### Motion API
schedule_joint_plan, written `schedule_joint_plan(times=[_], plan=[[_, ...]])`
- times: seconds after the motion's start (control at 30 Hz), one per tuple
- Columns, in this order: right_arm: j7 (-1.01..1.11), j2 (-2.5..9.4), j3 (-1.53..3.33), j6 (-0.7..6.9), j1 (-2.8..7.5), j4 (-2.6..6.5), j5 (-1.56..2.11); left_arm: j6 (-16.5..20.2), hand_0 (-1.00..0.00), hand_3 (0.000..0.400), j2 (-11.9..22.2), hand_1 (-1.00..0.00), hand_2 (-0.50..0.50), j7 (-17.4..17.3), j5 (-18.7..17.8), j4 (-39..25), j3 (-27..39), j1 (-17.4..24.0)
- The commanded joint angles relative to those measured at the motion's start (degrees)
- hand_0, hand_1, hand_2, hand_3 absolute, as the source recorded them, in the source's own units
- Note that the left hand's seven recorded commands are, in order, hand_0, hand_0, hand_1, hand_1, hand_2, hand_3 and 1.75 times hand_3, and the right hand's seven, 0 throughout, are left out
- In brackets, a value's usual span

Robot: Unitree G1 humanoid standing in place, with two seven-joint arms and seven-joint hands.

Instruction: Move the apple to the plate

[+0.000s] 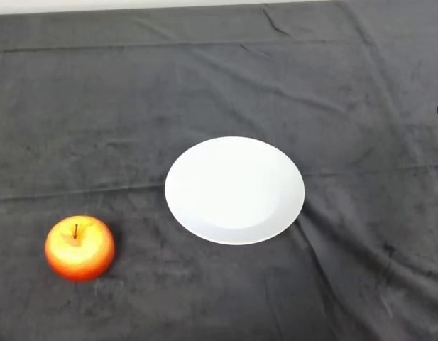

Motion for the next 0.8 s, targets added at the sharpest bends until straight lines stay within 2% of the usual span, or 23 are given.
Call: schedule_joint_plan(times=[0.03, 0.4, 0.8], plan=[[-0.12, -1.33, -0.56, -0.12, -1.02, -0.44, 0.65, 0.8, 0.00, 0.000, 2.8, 0.00, 0.00, -0.7, -1.3, 0.3, 2.0, -3.3], [-0.11, -1.34, -0.57, -0.12, -1.03, -0.42, 0.65, -1.1, 0.00, 0.000, 3.5, 0.00, 0.00, -4.5, -4.8, -0.9, 5.0, -4.7], [-0.11, -1.34, -0.57, -0.12, -1.03, -0.40, 0.66, -4.4, 0.00, 0.000, 3.3, 0.00, 0.00, -12.8, -8.7, -2.3, 7.2, -6.7]])
